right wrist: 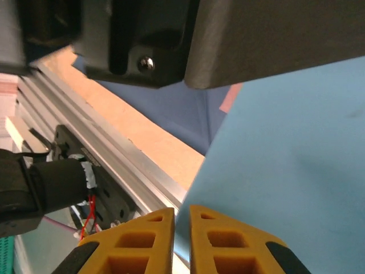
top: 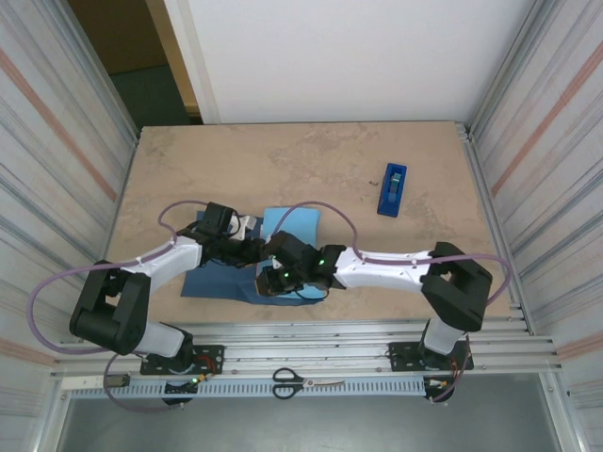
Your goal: Wrap the gift box in paper
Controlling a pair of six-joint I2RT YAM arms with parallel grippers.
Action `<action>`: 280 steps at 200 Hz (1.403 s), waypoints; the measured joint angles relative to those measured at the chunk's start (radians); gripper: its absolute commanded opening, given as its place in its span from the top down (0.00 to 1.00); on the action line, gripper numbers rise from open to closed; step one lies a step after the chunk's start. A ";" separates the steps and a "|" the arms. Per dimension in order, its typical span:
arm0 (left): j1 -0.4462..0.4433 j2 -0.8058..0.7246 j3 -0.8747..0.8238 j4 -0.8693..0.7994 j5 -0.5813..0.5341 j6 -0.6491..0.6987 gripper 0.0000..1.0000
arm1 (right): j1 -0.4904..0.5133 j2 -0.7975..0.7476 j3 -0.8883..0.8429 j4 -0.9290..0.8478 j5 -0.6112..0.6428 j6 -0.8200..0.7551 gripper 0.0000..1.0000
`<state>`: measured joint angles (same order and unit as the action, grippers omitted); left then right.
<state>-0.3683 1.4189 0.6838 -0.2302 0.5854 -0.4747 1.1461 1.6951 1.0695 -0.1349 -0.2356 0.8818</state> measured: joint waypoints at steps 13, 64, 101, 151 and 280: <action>0.001 0.000 0.000 0.000 0.001 0.000 0.53 | 0.023 0.039 0.004 0.012 0.000 0.000 0.87; 0.006 0.000 -0.005 0.008 0.009 0.000 0.54 | 0.042 -0.031 0.000 0.008 0.031 -0.038 0.78; 0.006 0.000 -0.005 0.008 0.009 0.000 0.54 | -0.022 -0.277 -0.082 0.031 0.031 -0.080 0.76; 0.008 0.000 -0.008 0.013 0.010 0.000 0.55 | -0.102 -0.285 -0.175 0.046 0.058 -0.065 0.83; 0.009 0.003 -0.012 0.024 0.018 0.000 0.58 | -0.057 -0.344 -0.187 0.082 0.137 -0.092 0.64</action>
<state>-0.3592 1.4216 0.6716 -0.2066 0.6033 -0.4744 1.0889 1.3506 0.8822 -0.0525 -0.0982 0.7895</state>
